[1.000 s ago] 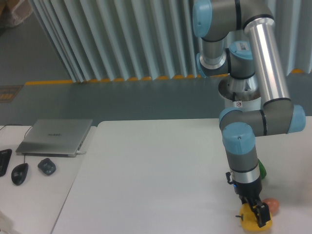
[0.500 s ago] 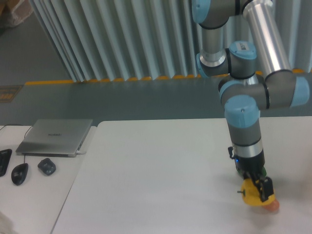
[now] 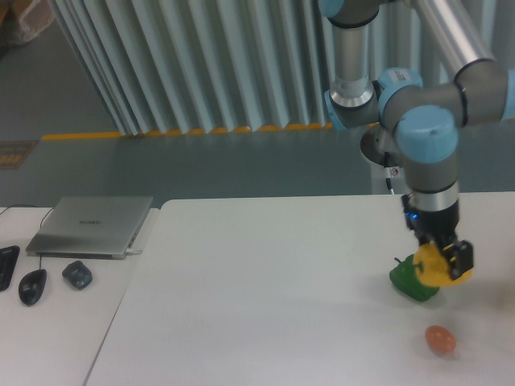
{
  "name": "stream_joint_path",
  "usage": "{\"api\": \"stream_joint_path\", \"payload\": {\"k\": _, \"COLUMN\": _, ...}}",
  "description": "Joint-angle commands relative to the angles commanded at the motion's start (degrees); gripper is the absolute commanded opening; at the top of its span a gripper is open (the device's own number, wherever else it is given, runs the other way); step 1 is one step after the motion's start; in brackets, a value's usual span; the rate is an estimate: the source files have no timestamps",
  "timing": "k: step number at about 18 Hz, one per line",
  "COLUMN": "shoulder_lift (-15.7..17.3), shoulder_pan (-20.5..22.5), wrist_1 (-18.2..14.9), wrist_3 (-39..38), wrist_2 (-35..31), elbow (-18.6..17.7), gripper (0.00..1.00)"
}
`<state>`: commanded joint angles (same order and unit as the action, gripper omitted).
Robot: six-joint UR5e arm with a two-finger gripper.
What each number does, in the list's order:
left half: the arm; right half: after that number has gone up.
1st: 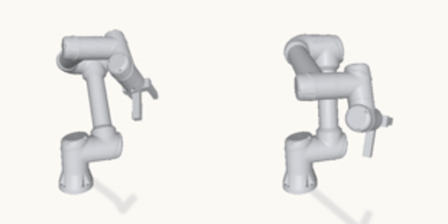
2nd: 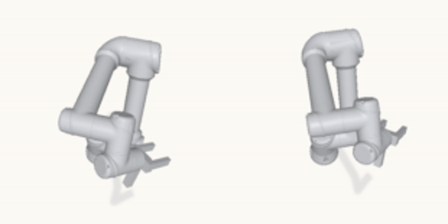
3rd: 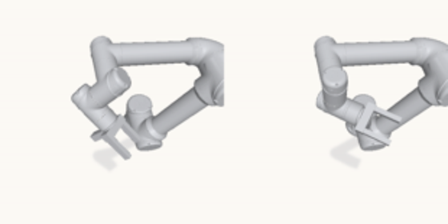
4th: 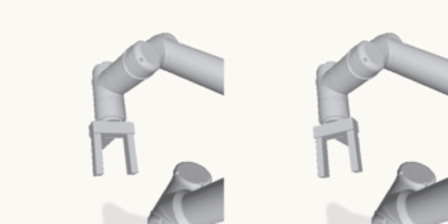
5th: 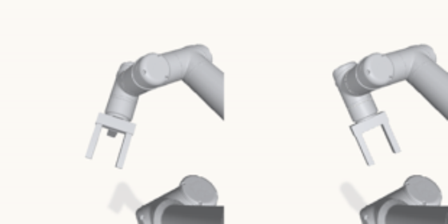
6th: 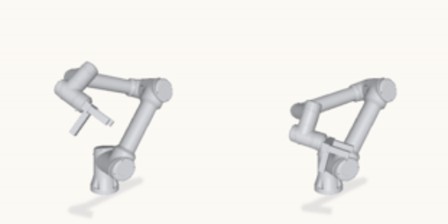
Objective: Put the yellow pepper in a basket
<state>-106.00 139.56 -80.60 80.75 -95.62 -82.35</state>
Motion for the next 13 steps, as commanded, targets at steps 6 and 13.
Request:
{"api": "stream_joint_path", "payload": {"k": 6, "shoulder_lift": -0.17, "shoulder_pan": 7.55, "wrist_1": 2.80, "wrist_3": 10.91, "wrist_2": 0.26, "elbow": 0.79, "gripper": 0.59}}
{"api": "stream_joint_path", "payload": {"k": 13, "shoulder_lift": -2.63, "shoulder_pan": 15.38, "wrist_1": 14.75, "wrist_3": 10.40, "wrist_2": -0.09, "elbow": -0.79, "gripper": 0.59}}
